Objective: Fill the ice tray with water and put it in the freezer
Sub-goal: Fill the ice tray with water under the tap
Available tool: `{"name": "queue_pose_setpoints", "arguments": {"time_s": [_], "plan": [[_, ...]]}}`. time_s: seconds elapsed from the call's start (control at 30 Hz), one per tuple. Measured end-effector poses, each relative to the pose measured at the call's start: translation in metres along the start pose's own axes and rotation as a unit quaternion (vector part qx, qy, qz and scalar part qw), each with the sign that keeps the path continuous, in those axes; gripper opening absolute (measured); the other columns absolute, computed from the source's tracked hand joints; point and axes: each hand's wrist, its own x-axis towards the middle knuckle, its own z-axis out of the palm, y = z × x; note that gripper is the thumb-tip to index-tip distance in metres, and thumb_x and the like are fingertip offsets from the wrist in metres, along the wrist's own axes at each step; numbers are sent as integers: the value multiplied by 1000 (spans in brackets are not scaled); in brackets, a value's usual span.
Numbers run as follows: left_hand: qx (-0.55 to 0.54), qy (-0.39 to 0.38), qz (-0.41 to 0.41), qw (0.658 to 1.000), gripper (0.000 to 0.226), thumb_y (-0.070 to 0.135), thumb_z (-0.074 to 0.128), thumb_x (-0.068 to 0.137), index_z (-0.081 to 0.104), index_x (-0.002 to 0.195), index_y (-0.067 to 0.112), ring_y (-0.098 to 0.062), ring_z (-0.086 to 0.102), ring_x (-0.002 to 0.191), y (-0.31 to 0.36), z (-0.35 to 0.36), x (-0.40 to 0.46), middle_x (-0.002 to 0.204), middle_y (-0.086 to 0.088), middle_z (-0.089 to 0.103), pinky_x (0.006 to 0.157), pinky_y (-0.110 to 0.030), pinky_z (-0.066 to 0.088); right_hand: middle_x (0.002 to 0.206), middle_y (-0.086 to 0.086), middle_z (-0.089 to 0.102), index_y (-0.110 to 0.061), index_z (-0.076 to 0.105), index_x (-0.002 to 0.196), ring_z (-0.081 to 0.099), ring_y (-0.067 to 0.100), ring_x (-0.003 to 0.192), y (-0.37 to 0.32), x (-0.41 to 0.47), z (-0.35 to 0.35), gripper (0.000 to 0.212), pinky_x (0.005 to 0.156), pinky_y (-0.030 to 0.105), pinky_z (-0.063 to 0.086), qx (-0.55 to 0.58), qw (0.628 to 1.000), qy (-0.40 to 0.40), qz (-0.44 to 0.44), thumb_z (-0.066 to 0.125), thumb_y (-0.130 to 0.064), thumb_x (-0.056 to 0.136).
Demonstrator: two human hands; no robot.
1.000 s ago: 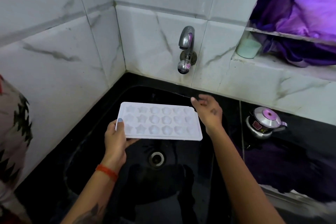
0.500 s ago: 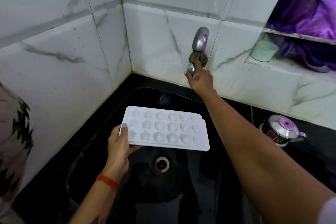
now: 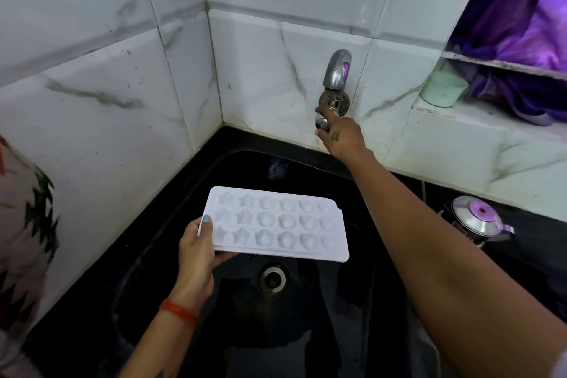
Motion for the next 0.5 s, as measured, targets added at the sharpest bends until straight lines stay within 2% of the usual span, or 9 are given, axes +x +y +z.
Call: {"name": "queue_pose_setpoints", "arguments": {"time_s": [0.1, 0.3, 0.37, 0.43, 0.5], "plan": [[0, -2, 3, 1000, 26, 24, 40, 100, 50, 116, 5, -17, 61, 86, 1, -1, -4, 103, -7, 61, 60, -31, 51, 117, 20, 55, -36, 33, 143, 54, 35, 107, 2, -8, -6, 53, 89, 30, 41, 39, 999, -23, 17, 50, -21, 95], [-2, -7, 5, 1000, 28, 23, 40, 100, 49, 118, 4, -16, 60, 84, 2, -2, -11, 97, -3, 60, 61, -32, 50, 120, 15, 57, -32, 32, 145, 53, 30, 112, 1, -37, -10, 55, 86, 23, 34, 134, 990, -31, 36, 53, -22, 95], [-2, -9, 7, 1000, 28, 23, 40, 100, 49, 119, 4, -15, 61, 84, 2, -1, -13, 96, -3, 60, 61, -32, 50, 117, 11, 60, -31, 37, 142, 54, 28, 112, -2, -47, -12, 50, 87, 25, 37, 173, 982, -9, 74, 52, -24, 94], [-4, -12, 12, 1000, 27, 23, 39, 100, 49, 119, 5, -15, 60, 83, 3, -1, -16, 94, -1, 60, 61, -32, 50, 112, 8, 63, -25, 49, 133, 56, 28, 110, -5, -59, -14, 39, 84, 26, 39, 181, 976, 2, 120, 50, -32, 95], [-5, -13, 16, 1000, 27, 22, 39, 100, 49, 119, 6, -14, 60, 83, 4, 0, -18, 94, -1, 60, 62, -32, 50, 115, 10, 64, -17, 62, 116, 58, 29, 108, -4, -74, -13, 39, 84, 27, 41, 153, 974, -37, 163, 46, -46, 94]]}}
